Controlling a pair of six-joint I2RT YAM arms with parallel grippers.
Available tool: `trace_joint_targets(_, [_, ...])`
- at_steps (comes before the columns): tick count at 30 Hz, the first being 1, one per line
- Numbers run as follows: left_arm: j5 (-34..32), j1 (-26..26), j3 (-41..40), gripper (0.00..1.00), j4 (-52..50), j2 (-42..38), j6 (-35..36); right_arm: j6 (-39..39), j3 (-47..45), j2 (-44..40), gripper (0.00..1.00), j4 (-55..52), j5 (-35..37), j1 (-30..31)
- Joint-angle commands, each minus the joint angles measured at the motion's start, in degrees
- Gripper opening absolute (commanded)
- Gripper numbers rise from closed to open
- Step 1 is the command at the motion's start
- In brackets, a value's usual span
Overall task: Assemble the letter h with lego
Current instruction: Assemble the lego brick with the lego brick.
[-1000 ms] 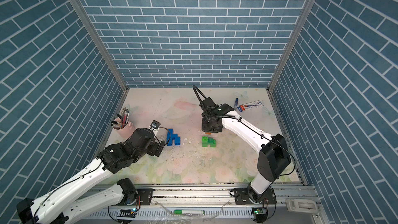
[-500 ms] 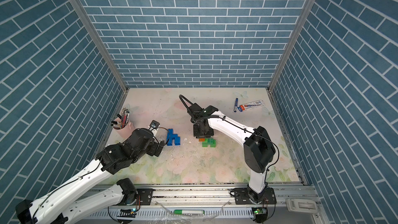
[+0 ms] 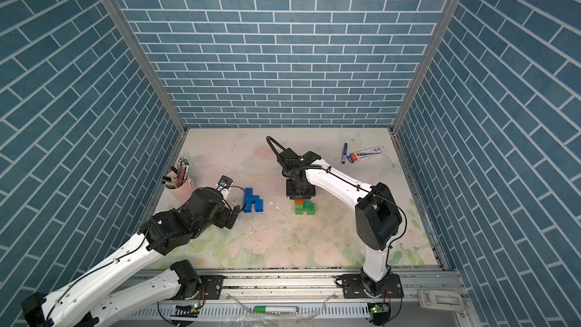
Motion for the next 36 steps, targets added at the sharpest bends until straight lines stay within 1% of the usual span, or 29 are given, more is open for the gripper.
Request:
trace_joint_targets(1, [0.2, 0.5, 0.6, 0.99, -0.5, -0.6, 0.0, -0.5, 0.1, 1.6, 0.0, -1.8, 1.1, -0.4])
trace_joint_targets(11, [0.3, 0.5, 0.6, 0.99, -0.5, -0.6, 0.0, 0.2, 0.4, 3.1, 0.0, -2.5, 2.7, -0.4])
trace_joint_targets(19, [0.3, 0.4, 0.7, 0.99, -0.6, -0.6, 0.0, 3.1, -0.3, 2.9, 0.0, -2.2, 3.5, 0.5])
trace_joint_targets(24, [0.3, 0.5, 0.7, 0.99, -0.6, -0.7, 0.0, 4.4, -1.6, 3.3, 0.0, -0.2, 3.7, 1.1])
trace_joint_targets(31, [0.4, 0.5, 0.7, 0.99, -0.6, -0.6, 0.0, 7.2, -5.2, 1.5, 0.0, 3.6, 4.5, 1.6])
trace_joint_targets(36, [0.4, 0.4, 0.7, 0.99, -0.7, -0.6, -0.1, 8.4, -5.5, 1.4, 0.0, 3.9, 5.8, 2.0])
